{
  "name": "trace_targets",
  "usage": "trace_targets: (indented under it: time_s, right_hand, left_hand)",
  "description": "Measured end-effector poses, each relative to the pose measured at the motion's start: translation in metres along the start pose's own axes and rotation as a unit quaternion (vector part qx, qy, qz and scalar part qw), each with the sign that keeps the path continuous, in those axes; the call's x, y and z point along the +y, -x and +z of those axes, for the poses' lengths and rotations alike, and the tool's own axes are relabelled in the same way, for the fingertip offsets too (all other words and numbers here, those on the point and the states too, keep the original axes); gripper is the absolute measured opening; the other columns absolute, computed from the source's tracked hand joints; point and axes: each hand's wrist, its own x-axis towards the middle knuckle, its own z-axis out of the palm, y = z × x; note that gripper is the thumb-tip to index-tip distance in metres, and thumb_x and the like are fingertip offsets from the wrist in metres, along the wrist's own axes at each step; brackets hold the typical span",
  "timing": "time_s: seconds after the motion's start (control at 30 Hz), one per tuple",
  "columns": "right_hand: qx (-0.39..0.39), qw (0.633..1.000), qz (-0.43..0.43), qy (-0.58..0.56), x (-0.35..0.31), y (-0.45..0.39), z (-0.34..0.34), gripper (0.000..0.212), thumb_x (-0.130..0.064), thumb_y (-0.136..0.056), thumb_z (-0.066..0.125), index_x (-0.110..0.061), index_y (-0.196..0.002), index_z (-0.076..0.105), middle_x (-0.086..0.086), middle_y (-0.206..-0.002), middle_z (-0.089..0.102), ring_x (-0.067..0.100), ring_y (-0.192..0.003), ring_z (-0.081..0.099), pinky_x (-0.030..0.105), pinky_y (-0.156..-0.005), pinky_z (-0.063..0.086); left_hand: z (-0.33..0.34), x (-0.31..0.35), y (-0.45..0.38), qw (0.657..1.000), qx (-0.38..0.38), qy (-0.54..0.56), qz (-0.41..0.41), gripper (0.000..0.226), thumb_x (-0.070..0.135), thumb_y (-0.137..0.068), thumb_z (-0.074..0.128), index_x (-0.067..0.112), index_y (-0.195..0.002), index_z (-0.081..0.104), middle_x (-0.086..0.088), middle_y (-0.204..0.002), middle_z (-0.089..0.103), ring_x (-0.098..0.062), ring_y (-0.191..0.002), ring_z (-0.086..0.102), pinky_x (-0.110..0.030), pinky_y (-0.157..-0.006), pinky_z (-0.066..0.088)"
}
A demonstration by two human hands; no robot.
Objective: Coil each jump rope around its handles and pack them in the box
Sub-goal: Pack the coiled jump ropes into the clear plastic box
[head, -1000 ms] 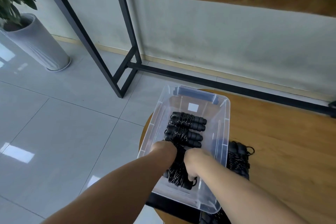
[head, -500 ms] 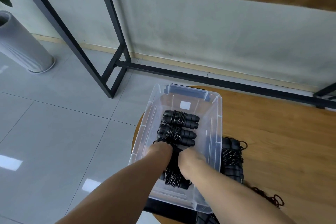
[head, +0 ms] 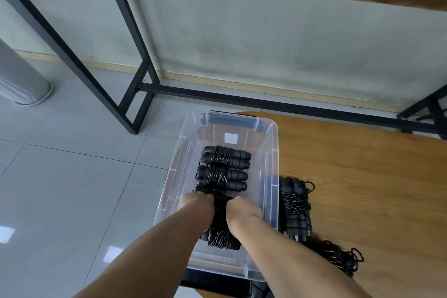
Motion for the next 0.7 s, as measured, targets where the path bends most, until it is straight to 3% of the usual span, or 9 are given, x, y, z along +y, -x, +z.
trace_targets:
  time_s: [0.2,0.33,0.4,0.43,0.5,0.57,0.63,0.7]
  right_hand:
    - [-0.015,1.0,-0.024,0.002,0.001,0.009,-0.005,0.034,0.006,-0.094,0.047,-0.002,-0.124,0.061,0.013,-0.13,0.06,0.03,-0.12,0.057,0.033,-0.09,0.049]
    - [-0.006,0.998,-0.055,0.001,0.005,0.017,-0.015,0.032,0.009,-0.091,0.051,0.001,-0.119,0.063,0.016,-0.125,0.06,0.033,-0.116,0.058,0.036,-0.089,0.051]
    - [0.008,0.997,-0.072,-0.001,0.008,0.022,-0.022,0.018,0.01,-0.089,0.05,0.0,-0.095,0.064,0.015,-0.103,0.062,0.033,-0.106,0.062,0.036,-0.079,0.051]
    - [0.023,0.996,-0.082,-0.007,0.011,0.024,-0.025,0.018,0.01,-0.088,0.051,-0.003,-0.078,0.057,0.013,-0.089,0.057,0.031,-0.095,0.062,0.034,-0.07,0.049]
    - [0.049,0.993,-0.101,-0.038,0.015,0.03,-0.034,0.03,0.006,-0.088,0.054,-0.009,-0.065,0.043,0.007,-0.075,0.047,0.027,-0.072,0.054,0.031,-0.055,0.042]
    - [0.087,0.985,-0.124,-0.081,0.023,0.036,-0.046,0.02,-0.003,-0.088,0.057,-0.008,-0.069,0.053,0.007,-0.074,0.055,0.026,-0.071,0.056,0.031,-0.054,0.046]
    - [0.137,0.971,-0.145,-0.132,0.043,0.047,-0.061,0.016,-0.013,-0.091,0.057,-0.008,-0.081,0.068,0.006,-0.085,0.068,0.022,-0.076,0.063,0.033,-0.064,0.055]
    - [0.183,0.955,-0.151,-0.178,0.071,0.061,-0.083,0.02,-0.02,-0.097,0.054,-0.013,-0.091,0.072,-0.002,-0.092,0.071,0.011,-0.069,0.062,0.023,-0.056,0.05]
  left_hand:
    - [0.0,0.001,0.002,0.999,-0.006,-0.044,0.015,0.063,0.02,-0.092,0.061,0.009,-0.144,0.028,-0.005,-0.125,0.058,-0.022,-0.114,0.059,-0.029,-0.079,0.044]
    - [-0.002,0.001,0.003,0.998,-0.008,-0.058,0.015,0.054,0.017,-0.091,0.06,0.01,-0.14,0.038,-0.003,-0.123,0.06,-0.02,-0.111,0.061,-0.027,-0.079,0.044]
    - [-0.008,0.002,0.005,0.997,-0.028,-0.068,0.01,0.043,0.015,-0.091,0.063,0.011,-0.133,0.052,-0.001,-0.121,0.063,-0.017,-0.108,0.063,-0.026,-0.083,0.047]
    - [-0.012,0.004,0.007,0.997,-0.04,-0.072,0.003,0.038,0.015,-0.091,0.064,0.012,-0.129,0.057,0.0,-0.12,0.065,-0.016,-0.107,0.064,-0.026,-0.085,0.049]
    - [-0.019,0.006,0.011,0.996,-0.052,-0.074,-0.008,0.035,0.013,-0.09,0.066,0.012,-0.124,0.06,0.0,-0.12,0.064,-0.017,-0.107,0.064,-0.028,-0.089,0.051]
    - [-0.031,0.006,0.019,0.997,-0.037,-0.064,-0.022,0.032,0.008,-0.09,0.062,0.011,-0.122,0.061,-0.002,-0.115,0.062,-0.019,-0.105,0.064,-0.029,-0.088,0.052]
    - [-0.048,0.007,0.031,0.999,0.009,-0.031,-0.043,0.031,0.006,-0.09,0.055,0.011,-0.12,0.062,-0.003,-0.111,0.062,-0.021,-0.101,0.064,-0.029,-0.082,0.052]
    - [-0.07,0.009,0.044,0.994,0.089,0.031,-0.063,0.031,0.006,-0.09,0.052,0.011,-0.12,0.06,-0.006,-0.115,0.063,-0.024,-0.102,0.063,-0.031,-0.076,0.049]
